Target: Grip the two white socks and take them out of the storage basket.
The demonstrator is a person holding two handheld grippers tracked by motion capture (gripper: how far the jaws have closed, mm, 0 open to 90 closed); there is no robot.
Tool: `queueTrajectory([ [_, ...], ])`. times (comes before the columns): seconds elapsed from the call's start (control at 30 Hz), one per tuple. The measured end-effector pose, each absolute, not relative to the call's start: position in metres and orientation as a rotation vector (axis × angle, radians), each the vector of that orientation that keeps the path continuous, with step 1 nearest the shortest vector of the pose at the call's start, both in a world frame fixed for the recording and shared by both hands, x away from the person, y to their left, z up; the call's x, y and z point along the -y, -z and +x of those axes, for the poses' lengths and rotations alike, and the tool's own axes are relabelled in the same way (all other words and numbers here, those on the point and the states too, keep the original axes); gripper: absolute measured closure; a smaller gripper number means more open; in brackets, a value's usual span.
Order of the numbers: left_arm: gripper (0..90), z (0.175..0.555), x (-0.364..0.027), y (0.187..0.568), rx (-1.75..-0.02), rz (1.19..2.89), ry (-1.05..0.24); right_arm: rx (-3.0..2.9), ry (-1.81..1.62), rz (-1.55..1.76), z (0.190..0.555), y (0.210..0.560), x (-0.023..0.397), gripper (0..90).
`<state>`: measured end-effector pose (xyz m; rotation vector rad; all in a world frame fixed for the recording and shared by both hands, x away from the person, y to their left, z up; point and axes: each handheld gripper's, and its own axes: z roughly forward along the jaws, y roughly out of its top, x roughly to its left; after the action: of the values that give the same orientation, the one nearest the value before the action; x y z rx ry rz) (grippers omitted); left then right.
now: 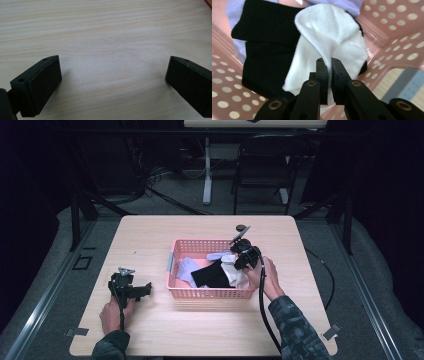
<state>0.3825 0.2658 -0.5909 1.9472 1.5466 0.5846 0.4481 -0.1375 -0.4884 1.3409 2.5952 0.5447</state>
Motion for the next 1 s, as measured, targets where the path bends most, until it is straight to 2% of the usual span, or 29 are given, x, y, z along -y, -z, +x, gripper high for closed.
queueTrajectory([
  [0.37,0.5,0.383,-0.266,0.591,-1.548,1.947,-0.587,-2.544,-0.641,1.312,0.441,0.457,0.149,86.2],
  [1.0,0.5,0.383,-0.266,0.591,-1.548,1.947,-0.587,-2.492,-0.769,1.279,0.435,0.425,0.156,86.0],
])
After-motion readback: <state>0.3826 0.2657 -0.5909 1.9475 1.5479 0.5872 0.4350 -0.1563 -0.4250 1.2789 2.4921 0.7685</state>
